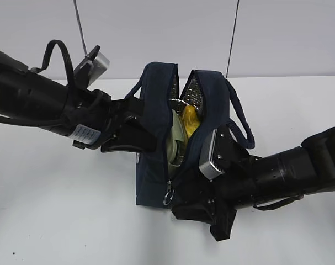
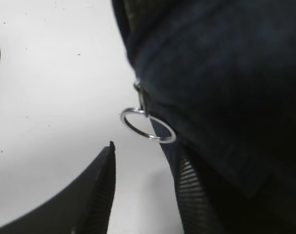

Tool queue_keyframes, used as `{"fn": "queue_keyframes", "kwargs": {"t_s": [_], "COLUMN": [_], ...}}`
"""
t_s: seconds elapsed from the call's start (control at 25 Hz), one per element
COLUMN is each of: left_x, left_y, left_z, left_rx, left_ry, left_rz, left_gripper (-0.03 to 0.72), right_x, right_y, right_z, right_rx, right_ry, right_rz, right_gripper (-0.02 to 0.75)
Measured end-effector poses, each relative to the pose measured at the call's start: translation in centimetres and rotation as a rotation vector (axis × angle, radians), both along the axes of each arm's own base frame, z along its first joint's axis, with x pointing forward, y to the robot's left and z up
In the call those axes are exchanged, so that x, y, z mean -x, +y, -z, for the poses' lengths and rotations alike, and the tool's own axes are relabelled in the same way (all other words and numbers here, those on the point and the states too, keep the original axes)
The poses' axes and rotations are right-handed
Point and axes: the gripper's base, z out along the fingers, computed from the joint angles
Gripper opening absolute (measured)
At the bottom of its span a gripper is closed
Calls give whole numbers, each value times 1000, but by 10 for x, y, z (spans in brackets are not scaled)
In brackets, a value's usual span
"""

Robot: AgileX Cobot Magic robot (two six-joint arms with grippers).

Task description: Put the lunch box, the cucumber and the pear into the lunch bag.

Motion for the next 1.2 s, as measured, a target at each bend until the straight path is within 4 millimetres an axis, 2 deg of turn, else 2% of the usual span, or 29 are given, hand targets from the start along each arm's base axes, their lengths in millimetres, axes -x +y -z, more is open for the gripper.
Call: {"fn": "queue_keyframes", "kwargs": {"t_s": [0.52,0.8,1.2], "left_x": [0,0,-1], "left_y": [0,0,0], "left_z": [0,0,0], "left_rx": [0,0,-2], "left_ry": [0,0,-4], "left_rz": [-1,-1,-5], "left_gripper": [-10,-11,-11], "right_x": [-5,-4,-11], "right_y": [3,5,8], "right_z": [-3,-4,-8], "right_rx": [-33,-58,-50], "right_ry": [-8,8,4], "right_rz": [-14,-15,2], "right_gripper": [335,406,411]}}
